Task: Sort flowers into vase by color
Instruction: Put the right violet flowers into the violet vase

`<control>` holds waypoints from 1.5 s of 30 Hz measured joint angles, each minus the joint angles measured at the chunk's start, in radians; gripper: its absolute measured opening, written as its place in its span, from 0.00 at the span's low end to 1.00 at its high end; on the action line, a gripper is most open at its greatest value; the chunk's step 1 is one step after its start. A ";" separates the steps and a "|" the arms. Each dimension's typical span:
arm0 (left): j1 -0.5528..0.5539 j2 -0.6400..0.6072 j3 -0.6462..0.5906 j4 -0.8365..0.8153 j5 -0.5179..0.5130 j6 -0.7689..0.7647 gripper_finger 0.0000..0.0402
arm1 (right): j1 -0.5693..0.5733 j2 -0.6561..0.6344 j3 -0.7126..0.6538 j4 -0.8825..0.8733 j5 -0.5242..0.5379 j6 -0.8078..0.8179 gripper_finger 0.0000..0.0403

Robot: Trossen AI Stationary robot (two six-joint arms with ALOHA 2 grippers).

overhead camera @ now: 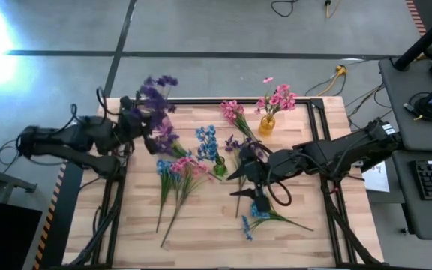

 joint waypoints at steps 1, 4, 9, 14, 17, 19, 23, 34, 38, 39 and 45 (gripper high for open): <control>0.061 -0.024 -0.036 0.032 0.050 -0.003 0.00 | 0.000 0.000 0.000 -0.006 0.014 -0.006 0.53; 0.240 -0.079 -0.151 0.122 0.181 0.008 0.00 | 0.000 0.000 0.000 -0.019 0.045 -0.014 0.53; 0.494 -0.125 -0.280 0.255 0.322 0.017 0.00 | 0.000 0.002 0.000 -0.017 0.046 -0.014 0.53; 0.675 -0.120 -0.349 0.338 0.458 0.000 0.00 | 0.000 0.002 0.000 -0.016 0.108 -0.017 0.53; 0.745 -0.101 -0.376 0.373 0.489 -0.019 0.00 | -0.007 0.002 0.000 -0.016 0.160 -0.018 0.53; 0.777 -0.087 -0.384 0.371 0.490 -0.028 0.00 | -0.015 0.002 0.000 -0.016 0.173 -0.017 0.53; 0.797 -0.075 -0.395 0.374 0.490 -0.055 0.00 | -0.032 0.002 0.000 -0.016 0.173 -0.015 0.53; 0.797 -0.068 -0.435 0.381 0.491 -0.107 0.00 | -0.111 0.002 0.000 -0.016 0.175 -0.039 0.53; 0.797 -0.067 -0.435 0.382 0.490 -0.105 0.00 | -0.146 0.002 0.000 -0.016 0.175 -0.048 0.53; 0.798 -0.066 -0.435 0.383 0.489 -0.105 0.00 | -0.155 0.002 0.000 -0.016 0.175 -0.049 0.53; 0.798 -0.049 -0.438 0.385 0.488 -0.144 0.00 | -0.184 0.002 0.000 -0.022 0.175 -0.035 0.53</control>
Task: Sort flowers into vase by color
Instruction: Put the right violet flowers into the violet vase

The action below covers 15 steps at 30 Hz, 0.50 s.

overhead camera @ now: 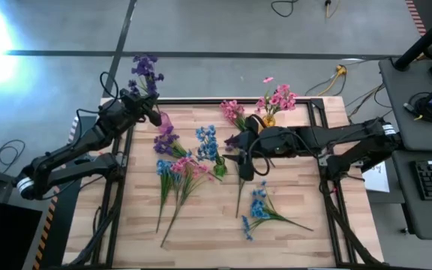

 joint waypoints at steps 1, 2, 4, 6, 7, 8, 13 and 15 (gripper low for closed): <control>0.000 0.004 -0.004 -0.001 -0.003 -0.016 0.00 | 0.000 0.000 0.000 -0.008 -0.002 0.002 0.53; 0.000 0.008 -0.008 -0.004 -0.013 -0.032 0.00 | 0.001 0.000 0.000 -0.016 -0.002 0.002 0.53; 0.000 0.014 -0.009 -0.005 -0.033 -0.056 0.00 | 0.001 0.000 0.000 -0.026 -0.003 0.011 0.53; 0.000 0.016 -0.009 -0.002 -0.048 -0.062 0.02 | 0.001 0.000 0.000 -0.028 -0.004 0.021 0.53; 0.000 0.015 -0.009 -0.003 -0.052 -0.061 0.02 | 0.001 -0.001 0.000 -0.030 -0.004 0.023 0.53; 0.000 0.014 -0.009 -0.003 -0.053 -0.057 0.03 | 0.001 -0.001 0.000 -0.030 -0.003 0.025 0.53; 0.000 0.013 -0.009 -0.003 -0.054 -0.048 0.06 | 0.001 -0.001 0.000 -0.031 -0.004 0.025 0.53; 0.000 0.015 -0.009 -0.003 -0.054 -0.047 0.07 | 0.001 -0.001 0.000 -0.031 -0.004 0.025 0.53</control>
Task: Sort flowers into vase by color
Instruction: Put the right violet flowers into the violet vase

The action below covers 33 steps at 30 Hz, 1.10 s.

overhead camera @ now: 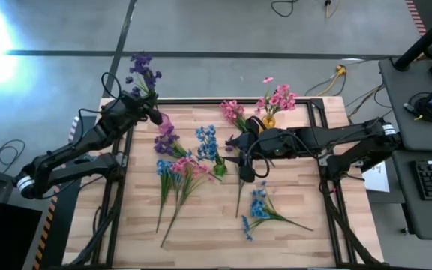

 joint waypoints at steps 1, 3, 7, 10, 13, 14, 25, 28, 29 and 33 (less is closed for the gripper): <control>0.000 0.001 0.000 0.000 0.000 0.000 0.08 | 0.000 0.000 0.000 0.000 0.000 -0.001 0.53; 0.000 0.004 0.000 0.000 0.000 0.000 0.08 | 0.000 0.000 0.000 0.000 0.001 -0.006 0.53; 0.000 0.005 0.000 0.000 0.000 0.000 0.10 | 0.000 0.000 0.000 0.000 0.001 -0.008 0.53; 0.000 0.005 0.000 0.000 -0.001 0.000 0.12 | 0.000 0.000 0.000 0.000 0.001 -0.013 0.53; 0.000 0.005 0.000 -0.001 -0.001 -0.005 0.15 | 0.000 0.000 0.000 0.000 0.001 -0.015 0.53; 0.000 0.005 0.000 -0.001 -0.001 -0.008 0.16 | 0.000 0.000 0.000 0.000 0.001 -0.016 0.53; 0.000 -0.012 0.001 -0.156 -0.008 -0.026 0.32 | 0.000 0.000 0.000 -0.001 0.001 -0.026 0.53; 0.000 -0.023 0.023 -0.252 -0.042 -0.032 0.36 | 0.000 0.000 0.000 -0.001 0.001 -0.029 0.53; 0.000 -0.026 0.033 -0.282 -0.054 -0.037 0.38 | 0.000 0.000 0.000 -0.001 0.001 -0.029 0.53; 0.000 -0.035 0.085 -0.423 -0.079 -0.047 0.44 | 0.000 -0.001 0.000 -0.002 0.001 -0.035 0.53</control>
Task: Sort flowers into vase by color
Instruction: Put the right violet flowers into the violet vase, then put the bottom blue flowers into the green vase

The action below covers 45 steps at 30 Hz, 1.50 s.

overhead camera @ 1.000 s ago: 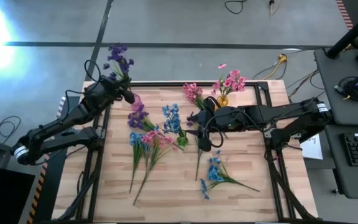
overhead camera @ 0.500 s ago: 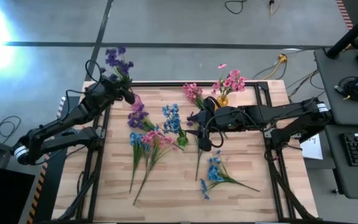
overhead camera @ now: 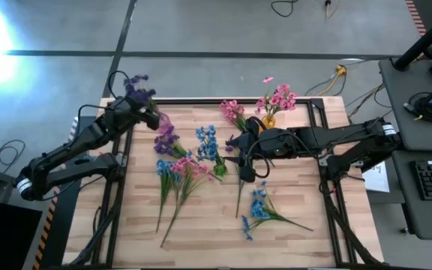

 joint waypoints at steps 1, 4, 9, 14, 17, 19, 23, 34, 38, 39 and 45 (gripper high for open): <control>0.000 -0.001 0.015 -0.038 0.000 -0.006 0.45 | 0.000 0.000 0.000 0.000 0.000 0.000 0.53; 0.000 -0.001 0.063 -0.156 0.000 -0.023 0.48 | 0.000 0.000 0.000 0.000 0.000 0.001 0.53; 0.000 0.003 0.152 -0.323 0.001 -0.057 0.50 | 0.000 0.000 0.000 -0.002 0.000 0.001 0.53; 0.000 0.004 0.246 -0.455 0.002 -0.068 0.50 | 0.000 -0.010 0.000 -0.022 -0.002 0.001 0.53; 0.000 0.004 0.312 -0.554 0.003 -0.078 0.50 | 0.000 -0.040 0.000 -0.058 -0.077 -0.006 0.53; 0.000 0.003 0.355 -0.618 0.003 -0.101 0.50 | 0.000 -0.071 0.000 -0.100 -0.147 -0.018 0.53; 0.000 0.002 0.426 -0.755 0.003 -0.160 0.50 | 0.000 -0.163 0.000 -0.181 -0.166 0.067 0.53; 0.000 -0.022 0.604 -0.985 0.004 -0.225 0.50 | 0.000 -0.304 0.073 -0.310 -0.263 0.398 0.52; 0.000 -0.044 0.629 -0.987 0.009 -0.226 0.50 | 0.002 -0.285 0.075 -0.375 -0.332 0.507 0.52; 0.000 -0.050 0.634 -0.987 0.013 -0.226 0.50 | 0.002 -0.276 0.075 -0.408 -0.333 0.534 0.52; 0.000 -0.086 0.640 -0.976 0.145 -0.221 0.50 | 0.004 -0.201 0.074 -0.708 -0.334 0.712 0.52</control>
